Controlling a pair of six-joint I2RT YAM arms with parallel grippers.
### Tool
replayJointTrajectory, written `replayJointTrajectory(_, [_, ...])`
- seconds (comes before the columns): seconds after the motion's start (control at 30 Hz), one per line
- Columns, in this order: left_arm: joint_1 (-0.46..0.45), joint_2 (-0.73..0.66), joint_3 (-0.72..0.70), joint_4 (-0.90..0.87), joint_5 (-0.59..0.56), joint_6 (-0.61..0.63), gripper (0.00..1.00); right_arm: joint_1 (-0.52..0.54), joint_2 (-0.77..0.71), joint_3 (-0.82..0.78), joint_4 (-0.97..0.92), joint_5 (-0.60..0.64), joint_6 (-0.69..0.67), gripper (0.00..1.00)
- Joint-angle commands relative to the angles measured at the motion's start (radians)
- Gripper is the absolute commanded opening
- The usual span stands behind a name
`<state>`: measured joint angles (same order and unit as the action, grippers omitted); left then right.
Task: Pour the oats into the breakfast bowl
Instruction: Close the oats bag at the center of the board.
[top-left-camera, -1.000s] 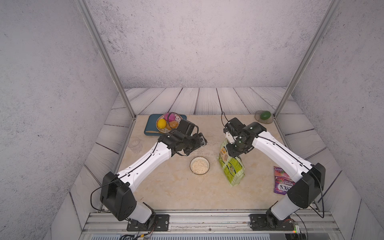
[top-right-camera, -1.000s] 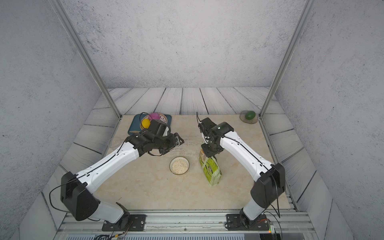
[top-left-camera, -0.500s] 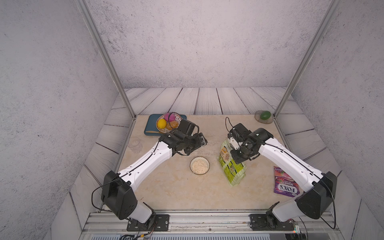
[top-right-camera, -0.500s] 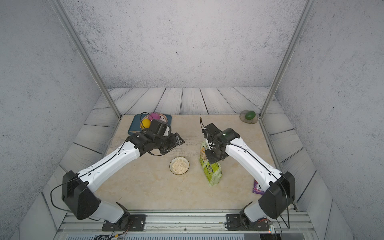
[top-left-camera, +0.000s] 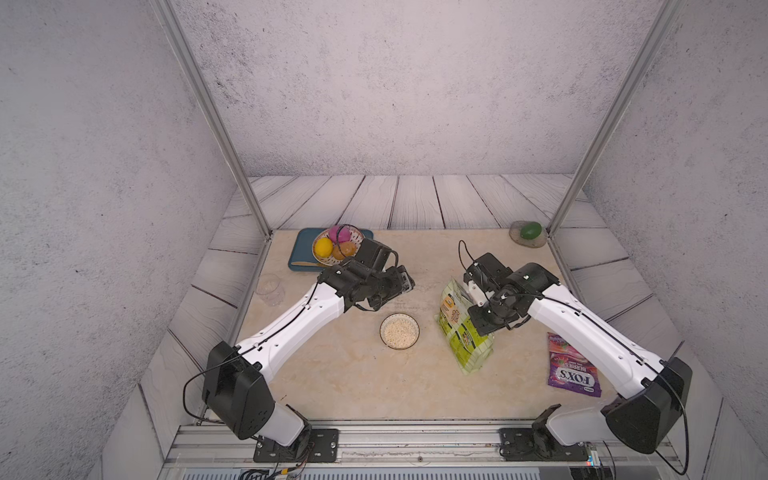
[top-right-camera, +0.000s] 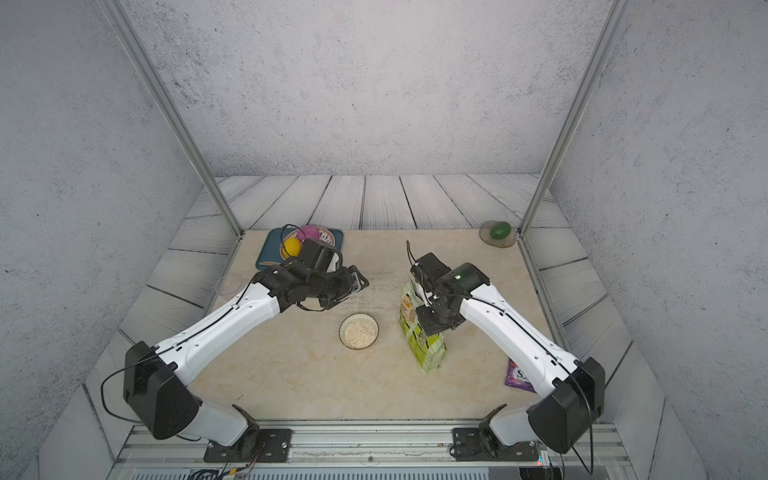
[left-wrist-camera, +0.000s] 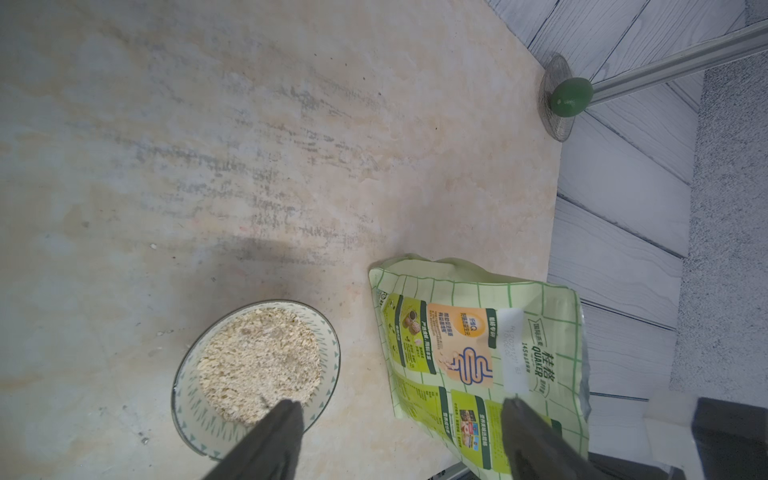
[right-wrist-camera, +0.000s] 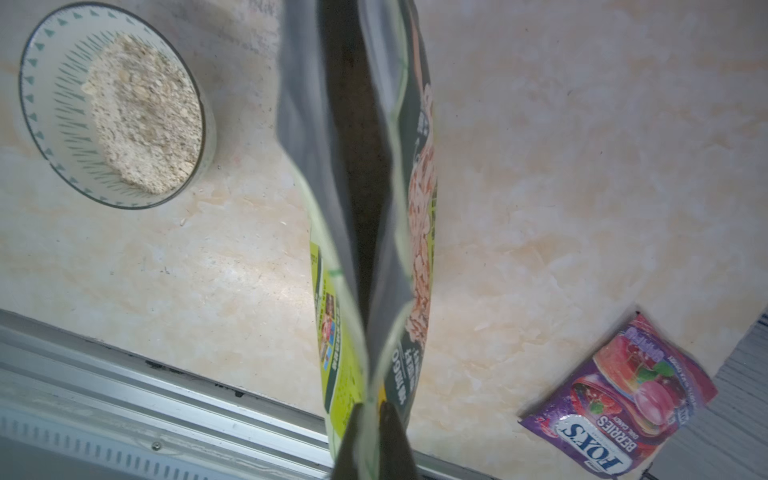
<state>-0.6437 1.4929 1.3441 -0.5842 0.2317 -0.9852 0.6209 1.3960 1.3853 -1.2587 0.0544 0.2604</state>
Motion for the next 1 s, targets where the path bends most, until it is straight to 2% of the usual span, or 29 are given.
replayJointTrajectory(0.0, [-0.005,0.004,0.007,-0.010,0.001,0.010,0.80,0.005,-0.022,-0.003,-0.001,-0.012,0.017,0.00])
replayJointTrajectory(0.1, [-0.005,-0.007,0.012,-0.018,-0.015,0.027,0.81,0.004,-0.039,0.008,0.034,-0.004,0.031,0.00])
replayJointTrajectory(0.13, [-0.004,-0.010,0.015,-0.026,-0.021,0.032,0.81,0.003,-0.036,0.020,0.033,-0.002,0.038,0.04])
replayJointTrajectory(0.17, [-0.004,-0.014,0.018,-0.033,-0.028,0.037,0.81,0.003,-0.032,0.026,0.043,-0.005,0.043,0.21])
replayJointTrajectory(0.2, [-0.004,-0.019,0.018,-0.038,-0.033,0.041,0.81,0.003,-0.027,0.029,0.059,-0.004,0.045,0.34])
replayJointTrajectory(0.23, [-0.004,-0.024,0.016,-0.043,-0.038,0.043,0.81,0.003,-0.020,0.029,0.078,0.004,0.047,0.43])
replayJointTrajectory(0.27, [-0.004,-0.029,0.012,-0.046,-0.042,0.042,0.81,0.003,-0.010,0.029,0.100,0.014,0.050,0.47])
replayJointTrajectory(0.4, [-0.004,-0.048,-0.008,-0.044,-0.045,0.035,0.81,-0.002,0.054,0.058,0.161,0.039,0.044,0.46])
replayJointTrajectory(0.43, [-0.004,-0.051,-0.010,-0.045,-0.045,0.035,0.81,-0.004,0.076,0.077,0.166,0.038,0.041,0.37])
replayJointTrajectory(0.47, [-0.004,-0.056,-0.012,-0.047,-0.045,0.034,0.81,-0.006,0.096,0.097,0.166,0.034,0.033,0.16])
replayJointTrajectory(0.5, [-0.004,-0.060,-0.014,-0.049,-0.047,0.034,0.81,-0.006,0.122,0.127,0.154,0.033,0.025,0.00])
replayJointTrajectory(0.57, [-0.004,-0.071,-0.021,-0.051,-0.052,0.037,0.81,-0.006,0.151,0.172,0.139,0.034,0.018,0.00])
replayJointTrajectory(0.77, [-0.001,-0.089,-0.025,-0.059,-0.063,0.039,0.81,-0.008,0.119,0.146,0.217,0.048,0.018,0.00])
replayJointTrajectory(0.8, [-0.001,-0.092,-0.025,-0.061,-0.065,0.041,0.81,-0.008,0.124,0.148,0.216,0.051,0.021,0.03])
replayJointTrajectory(0.87, [-0.001,-0.095,-0.026,-0.063,-0.068,0.041,0.81,-0.007,0.144,0.153,0.216,0.055,0.024,0.23])
replayJointTrajectory(0.9, [0.000,-0.095,-0.026,-0.064,-0.069,0.040,0.81,-0.007,0.154,0.156,0.215,0.059,0.026,0.29])
replayJointTrajectory(0.97, [0.001,-0.097,-0.026,-0.065,-0.069,0.042,0.82,-0.009,0.179,0.160,0.223,0.065,0.023,0.34])
